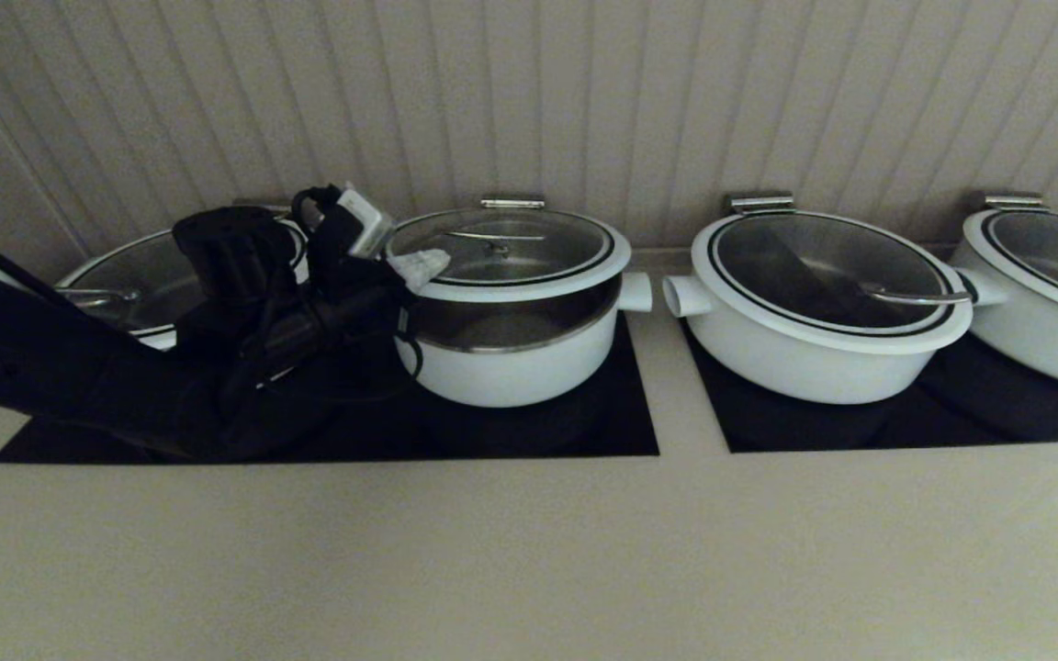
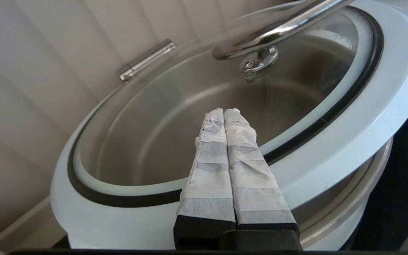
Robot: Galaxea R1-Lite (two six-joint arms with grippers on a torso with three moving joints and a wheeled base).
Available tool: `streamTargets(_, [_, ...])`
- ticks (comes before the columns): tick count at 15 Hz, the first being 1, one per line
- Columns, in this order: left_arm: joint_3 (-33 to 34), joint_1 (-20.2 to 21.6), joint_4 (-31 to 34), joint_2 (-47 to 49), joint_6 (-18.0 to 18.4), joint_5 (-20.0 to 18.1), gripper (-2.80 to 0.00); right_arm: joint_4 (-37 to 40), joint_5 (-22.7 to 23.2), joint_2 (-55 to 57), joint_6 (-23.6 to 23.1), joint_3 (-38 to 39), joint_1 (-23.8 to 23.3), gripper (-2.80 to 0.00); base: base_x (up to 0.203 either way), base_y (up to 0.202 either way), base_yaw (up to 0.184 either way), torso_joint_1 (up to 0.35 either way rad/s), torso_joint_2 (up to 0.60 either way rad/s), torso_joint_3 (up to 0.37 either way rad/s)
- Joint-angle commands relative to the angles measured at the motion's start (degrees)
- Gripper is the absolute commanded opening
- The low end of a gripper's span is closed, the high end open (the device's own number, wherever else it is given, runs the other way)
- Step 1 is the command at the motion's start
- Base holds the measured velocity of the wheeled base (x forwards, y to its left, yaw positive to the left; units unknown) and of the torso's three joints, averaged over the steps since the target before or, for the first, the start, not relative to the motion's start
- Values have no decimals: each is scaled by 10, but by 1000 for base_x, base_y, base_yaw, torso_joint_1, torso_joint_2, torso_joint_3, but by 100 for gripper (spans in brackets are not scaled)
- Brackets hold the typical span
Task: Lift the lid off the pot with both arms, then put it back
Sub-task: Close the pot lid
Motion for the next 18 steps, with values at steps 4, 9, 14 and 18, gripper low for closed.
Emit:
streamTargets(4, [18, 10, -27, 13, 2, -1, -280, 0, 0, 0, 0, 0, 0, -280, 0, 0, 0, 0, 0, 0])
streamTargets(9, [31, 13, -38, 10, 3, -2, -280, 0, 0, 0, 0, 0, 0, -280, 0, 0, 0, 0, 0, 0])
streamTargets(14, [49, 13, -38, 8, 4, -2, -280, 0, 0, 0, 0, 0, 0, -280, 0, 0, 0, 0, 0, 0])
streamTargets(18, [57, 13, -38, 8, 5, -2, -280, 0, 0, 0, 0, 0, 0, -280, 0, 0, 0, 0, 0, 0])
